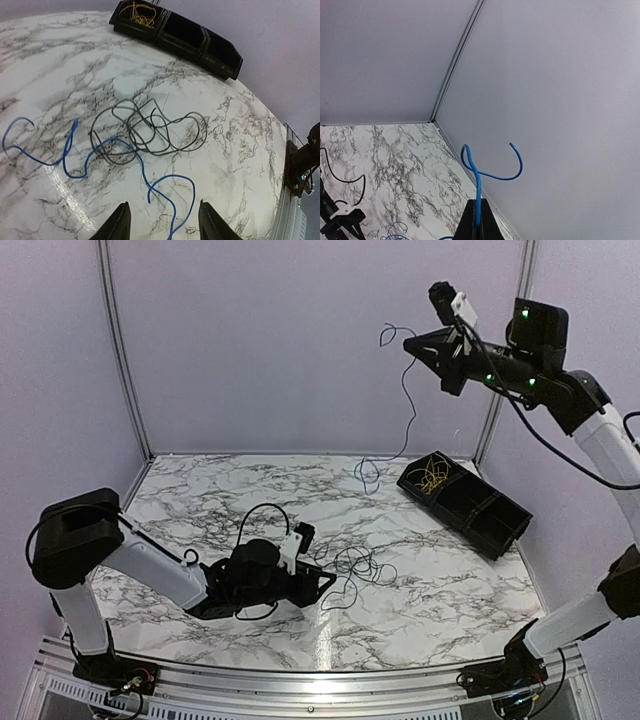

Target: Untangle the cables

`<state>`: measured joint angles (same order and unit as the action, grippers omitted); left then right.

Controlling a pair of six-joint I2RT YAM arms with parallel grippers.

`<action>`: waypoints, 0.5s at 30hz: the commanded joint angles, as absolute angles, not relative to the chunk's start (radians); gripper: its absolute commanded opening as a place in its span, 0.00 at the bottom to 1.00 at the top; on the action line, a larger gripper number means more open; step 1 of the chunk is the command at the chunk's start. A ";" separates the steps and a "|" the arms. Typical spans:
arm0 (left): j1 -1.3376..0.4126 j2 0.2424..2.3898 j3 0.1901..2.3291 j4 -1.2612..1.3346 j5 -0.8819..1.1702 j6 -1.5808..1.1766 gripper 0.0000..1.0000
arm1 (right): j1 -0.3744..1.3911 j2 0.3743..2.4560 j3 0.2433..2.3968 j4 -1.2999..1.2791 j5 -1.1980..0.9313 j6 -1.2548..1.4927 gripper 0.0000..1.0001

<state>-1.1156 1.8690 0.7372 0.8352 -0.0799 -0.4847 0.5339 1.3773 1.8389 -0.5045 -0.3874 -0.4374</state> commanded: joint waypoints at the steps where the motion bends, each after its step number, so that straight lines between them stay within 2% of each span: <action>1: -1.118 1.707 0.764 0.689 -0.151 -0.371 0.52 | 0.517 1.351 1.749 -0.466 -0.289 -0.480 0.00; 8: -1.117 1.550 0.882 0.388 -0.223 -0.265 0.63 | 0.494 1.325 1.637 -0.449 -0.197 -0.527 0.00; 15: -1.115 1.483 1.019 0.194 -0.273 -0.232 0.65 | 0.481 1.311 1.534 -0.408 -0.057 -0.567 0.00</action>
